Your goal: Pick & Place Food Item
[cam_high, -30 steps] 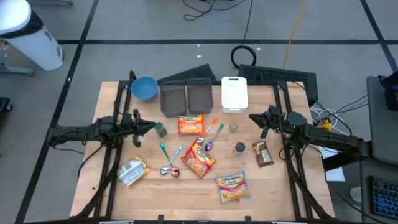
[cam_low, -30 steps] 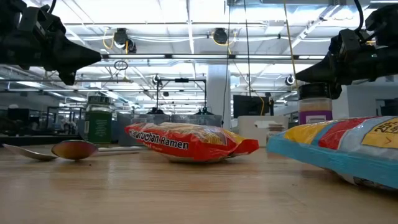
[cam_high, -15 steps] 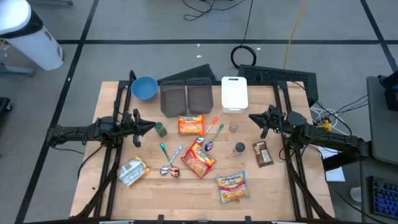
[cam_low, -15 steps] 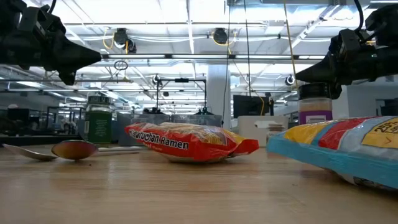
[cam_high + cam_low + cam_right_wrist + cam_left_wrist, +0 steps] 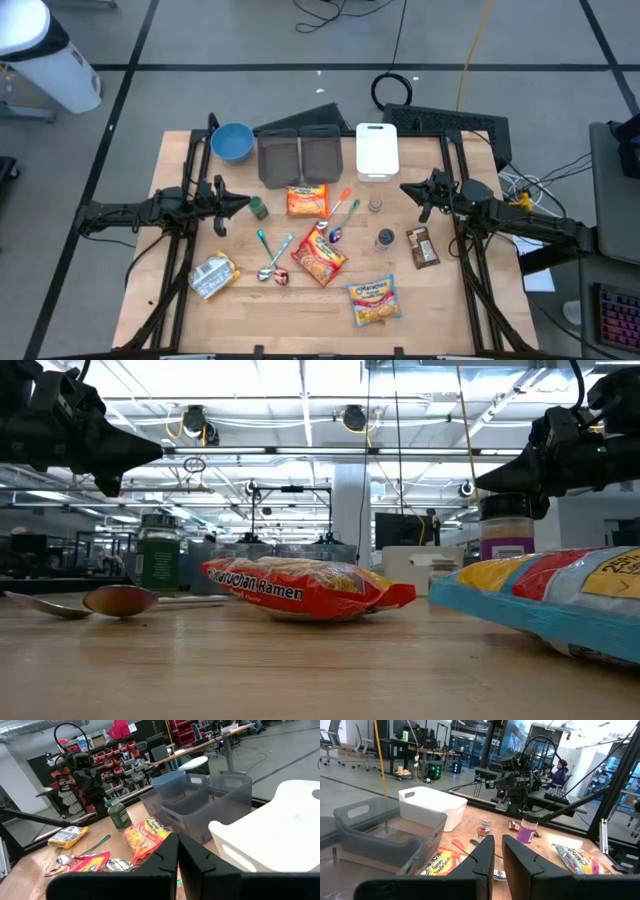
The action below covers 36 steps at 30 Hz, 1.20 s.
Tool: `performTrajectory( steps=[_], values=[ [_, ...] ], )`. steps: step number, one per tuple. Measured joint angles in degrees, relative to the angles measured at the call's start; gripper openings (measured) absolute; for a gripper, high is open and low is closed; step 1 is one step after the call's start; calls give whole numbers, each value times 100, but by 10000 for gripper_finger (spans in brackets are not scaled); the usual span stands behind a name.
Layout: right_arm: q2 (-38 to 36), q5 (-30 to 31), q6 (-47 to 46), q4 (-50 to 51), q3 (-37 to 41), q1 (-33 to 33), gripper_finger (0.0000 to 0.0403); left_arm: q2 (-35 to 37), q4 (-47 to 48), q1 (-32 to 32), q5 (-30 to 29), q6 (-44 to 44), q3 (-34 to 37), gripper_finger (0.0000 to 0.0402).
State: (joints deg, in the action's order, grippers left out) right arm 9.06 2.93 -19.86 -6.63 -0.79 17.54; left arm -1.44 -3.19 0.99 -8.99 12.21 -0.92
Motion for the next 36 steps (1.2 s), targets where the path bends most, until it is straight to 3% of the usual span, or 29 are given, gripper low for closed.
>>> performTrajectory(
  steps=[13,16,20,22,24,30,36],
  values=[
    [-1,-28,-205,-1375,1,-2,0,1,-1,-1,0,0,0,47],
    [-1,-583,-14,-1498,1,-2,0,-1,-1,0,0,1,-1,47],
    [114,-1905,429,-1538,1,-181,0,0,-1,-2,0,0,0,47],
    [281,-1975,428,-1730,1,-522,0,-1,0,-1,0,0,1,47],
    [527,-1732,561,-2013,1,-995,0,0,-2,-1,-1,1,-1,47],
    [1714,318,1347,-4097,-45,-2424,0,1,1,-1,-1,2,1,47],
    [3320,794,1857,-4079,-683,-3089,0,1,-4,0,-2,2,1,47]
  ],
)
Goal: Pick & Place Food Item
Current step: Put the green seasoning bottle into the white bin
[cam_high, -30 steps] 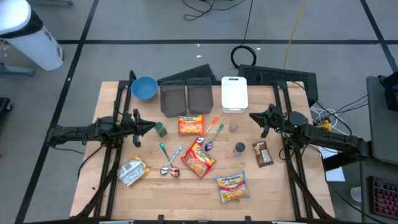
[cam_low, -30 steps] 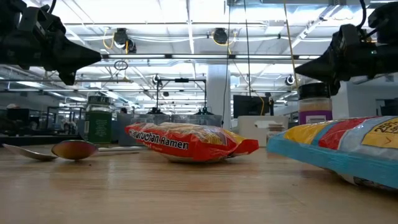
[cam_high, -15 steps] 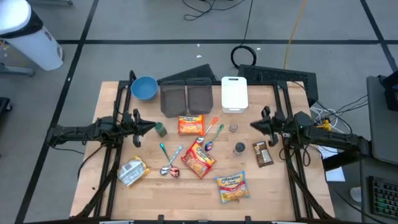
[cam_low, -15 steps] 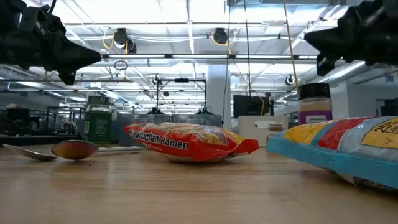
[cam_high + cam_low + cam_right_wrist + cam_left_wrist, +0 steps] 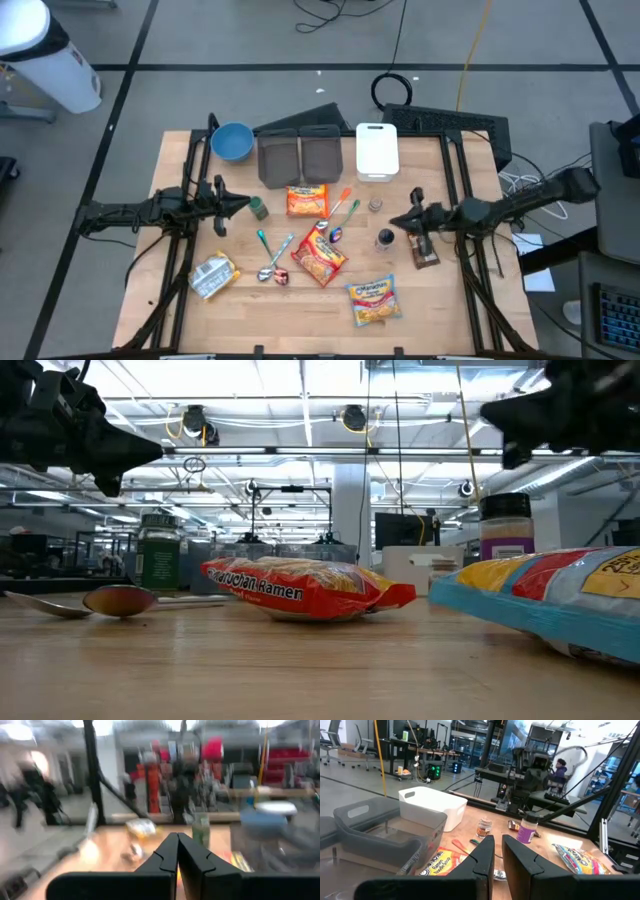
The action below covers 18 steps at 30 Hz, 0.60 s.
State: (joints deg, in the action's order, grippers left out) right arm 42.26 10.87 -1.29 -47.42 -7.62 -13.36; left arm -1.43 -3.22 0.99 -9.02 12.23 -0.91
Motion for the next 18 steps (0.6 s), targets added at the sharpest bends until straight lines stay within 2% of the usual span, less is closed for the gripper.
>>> performTrajectory(
  steps=[5,9,13,18],
  values=[
    [1538,104,137,-354,-779,-23,0,-2,2,0,0,-2,-2,47],
    [2371,93,290,-740,-1147,-25,0,-1,2,0,0,-2,-2,47],
    [2803,103,373,-1274,-1218,-20,0,-2,4,0,0,-2,-1,47],
    [2868,105,321,-1669,-1242,-20,0,-4,5,0,2,0,-1,47]
  ],
)
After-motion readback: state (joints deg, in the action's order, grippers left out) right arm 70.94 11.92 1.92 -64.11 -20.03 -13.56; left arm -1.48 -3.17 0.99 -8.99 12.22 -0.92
